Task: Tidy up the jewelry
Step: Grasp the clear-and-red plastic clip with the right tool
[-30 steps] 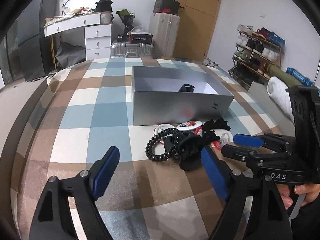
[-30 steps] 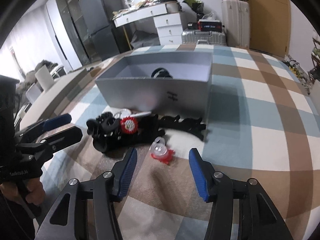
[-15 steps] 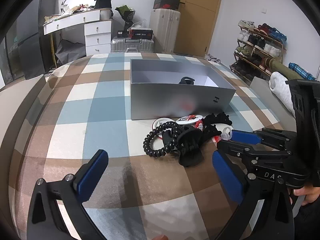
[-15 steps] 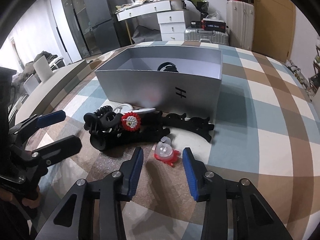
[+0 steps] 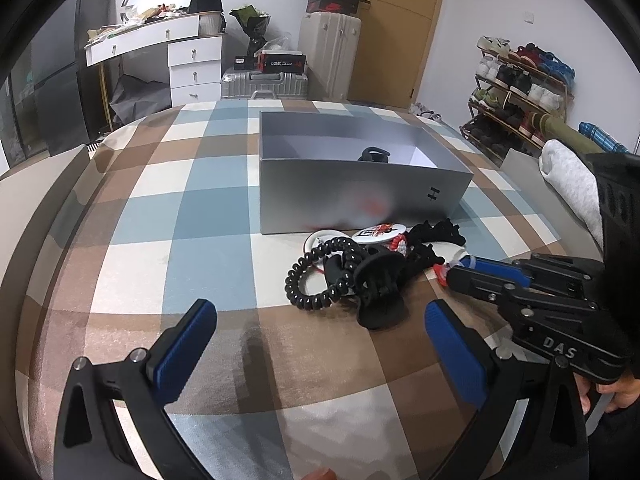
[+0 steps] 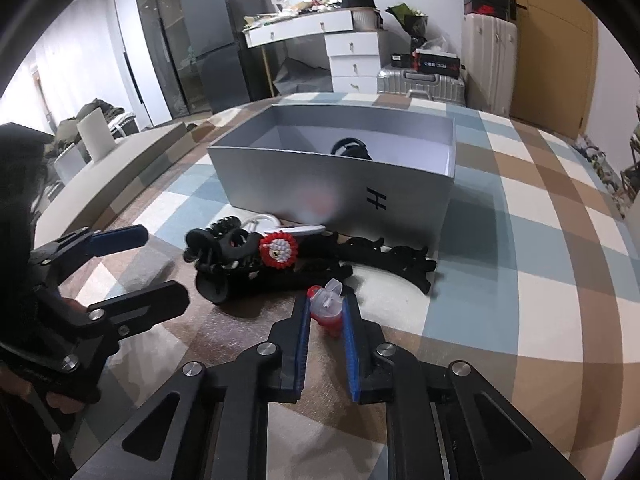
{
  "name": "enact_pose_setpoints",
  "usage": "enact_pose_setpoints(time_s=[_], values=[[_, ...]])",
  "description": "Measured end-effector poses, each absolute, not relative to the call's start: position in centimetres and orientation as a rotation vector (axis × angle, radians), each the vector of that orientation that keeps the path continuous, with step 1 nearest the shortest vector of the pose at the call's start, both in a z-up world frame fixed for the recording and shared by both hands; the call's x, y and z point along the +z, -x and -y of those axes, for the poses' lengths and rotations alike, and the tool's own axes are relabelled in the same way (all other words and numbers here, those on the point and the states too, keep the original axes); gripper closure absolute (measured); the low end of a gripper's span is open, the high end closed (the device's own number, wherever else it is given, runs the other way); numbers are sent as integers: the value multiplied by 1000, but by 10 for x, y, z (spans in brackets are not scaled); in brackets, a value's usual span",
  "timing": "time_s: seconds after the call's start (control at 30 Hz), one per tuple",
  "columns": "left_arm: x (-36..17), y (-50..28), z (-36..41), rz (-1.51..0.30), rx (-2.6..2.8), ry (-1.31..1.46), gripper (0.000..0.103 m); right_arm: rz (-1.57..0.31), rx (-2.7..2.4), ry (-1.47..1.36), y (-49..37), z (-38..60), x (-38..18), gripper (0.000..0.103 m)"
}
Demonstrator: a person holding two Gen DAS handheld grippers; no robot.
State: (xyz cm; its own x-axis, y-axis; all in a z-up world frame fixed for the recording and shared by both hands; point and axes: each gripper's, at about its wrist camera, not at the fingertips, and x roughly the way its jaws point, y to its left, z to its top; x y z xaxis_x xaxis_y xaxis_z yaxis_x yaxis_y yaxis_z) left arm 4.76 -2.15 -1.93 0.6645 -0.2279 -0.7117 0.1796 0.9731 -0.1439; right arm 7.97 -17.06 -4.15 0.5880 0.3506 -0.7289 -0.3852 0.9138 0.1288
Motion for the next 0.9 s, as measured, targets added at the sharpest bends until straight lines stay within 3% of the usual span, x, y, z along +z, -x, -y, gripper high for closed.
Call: enact_pose_setpoints(time_s=[0.27,0.33,0.5,0.67,0.9], values=[[-20,-48,23,-820,-222,67,2,-805,445,-34,-70,184,-33,88],[-20,-48,25,-822,-245,66,8,-799,445,-40,-69,186,-32,88],[-22,-49,31,-854,-311,65,37,-795,442,-50,-69,189,-31,88],[-20,-44,33,-850,-391,96,59,-790,443,-58,-68,192,-30,88],[-22,-53,36,-869,-385,121,62,-790,444,-75,-68,196,-30,88]])
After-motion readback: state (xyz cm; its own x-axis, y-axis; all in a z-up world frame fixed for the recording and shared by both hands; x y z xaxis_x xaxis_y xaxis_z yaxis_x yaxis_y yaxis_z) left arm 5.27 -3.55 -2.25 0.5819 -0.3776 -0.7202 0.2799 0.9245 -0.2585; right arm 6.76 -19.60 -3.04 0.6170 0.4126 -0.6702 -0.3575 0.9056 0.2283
